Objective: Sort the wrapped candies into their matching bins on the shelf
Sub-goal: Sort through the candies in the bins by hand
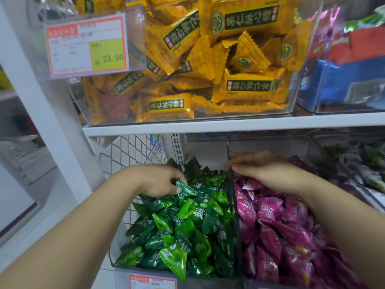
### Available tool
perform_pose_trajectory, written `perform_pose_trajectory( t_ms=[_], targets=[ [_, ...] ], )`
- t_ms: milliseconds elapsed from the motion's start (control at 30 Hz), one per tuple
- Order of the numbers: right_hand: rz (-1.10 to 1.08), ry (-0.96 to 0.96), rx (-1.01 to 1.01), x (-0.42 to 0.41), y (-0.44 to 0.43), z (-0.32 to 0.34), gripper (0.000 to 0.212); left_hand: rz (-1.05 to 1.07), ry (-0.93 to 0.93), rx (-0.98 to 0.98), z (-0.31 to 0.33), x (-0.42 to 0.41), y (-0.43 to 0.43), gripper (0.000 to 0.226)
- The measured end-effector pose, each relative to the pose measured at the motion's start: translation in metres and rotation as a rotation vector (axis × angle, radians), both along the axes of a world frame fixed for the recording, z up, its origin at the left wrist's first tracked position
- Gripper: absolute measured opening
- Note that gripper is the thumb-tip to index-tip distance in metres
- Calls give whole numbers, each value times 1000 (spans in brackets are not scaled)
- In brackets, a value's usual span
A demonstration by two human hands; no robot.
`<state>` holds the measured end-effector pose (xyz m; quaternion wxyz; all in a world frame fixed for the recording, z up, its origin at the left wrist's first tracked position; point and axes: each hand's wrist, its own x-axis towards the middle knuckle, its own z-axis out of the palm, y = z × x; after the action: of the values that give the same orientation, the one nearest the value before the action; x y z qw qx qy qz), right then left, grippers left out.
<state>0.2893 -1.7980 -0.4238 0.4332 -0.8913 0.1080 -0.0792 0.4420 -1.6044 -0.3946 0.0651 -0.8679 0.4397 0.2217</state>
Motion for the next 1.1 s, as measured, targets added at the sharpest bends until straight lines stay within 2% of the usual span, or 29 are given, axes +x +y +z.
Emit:
perform_pose_trajectory(
  t_ms=[200,300,367,500,567,833,1000,1100],
  targets=[
    [-10,2,31,1,1,0,16,63,127,-11,8,-5,-8,37],
    [-18,1,26,0,1,1,16,87,23,-76,7,-1,-26,42],
    [-22,-1,27,1,1,1,16,22,-45,-108,-1,2,-41,42],
    [-34,-7,71,1,1,0,17,-18,6,-182,-23,11,-60,19],
    [-36,-11,84,0,0,0,18,-15,59,-175,-28,17,-61,16],
    [-25,-13,78,-2,-1,1,19,5,104,41,-23,29,-49,57],
    [-10,-6,102,-2,1,-1,16,40,123,117,-22,31,-51,57],
    [-15,-8,101,-1,0,-2,14,139,146,85,-24,29,-54,56]
  ],
)
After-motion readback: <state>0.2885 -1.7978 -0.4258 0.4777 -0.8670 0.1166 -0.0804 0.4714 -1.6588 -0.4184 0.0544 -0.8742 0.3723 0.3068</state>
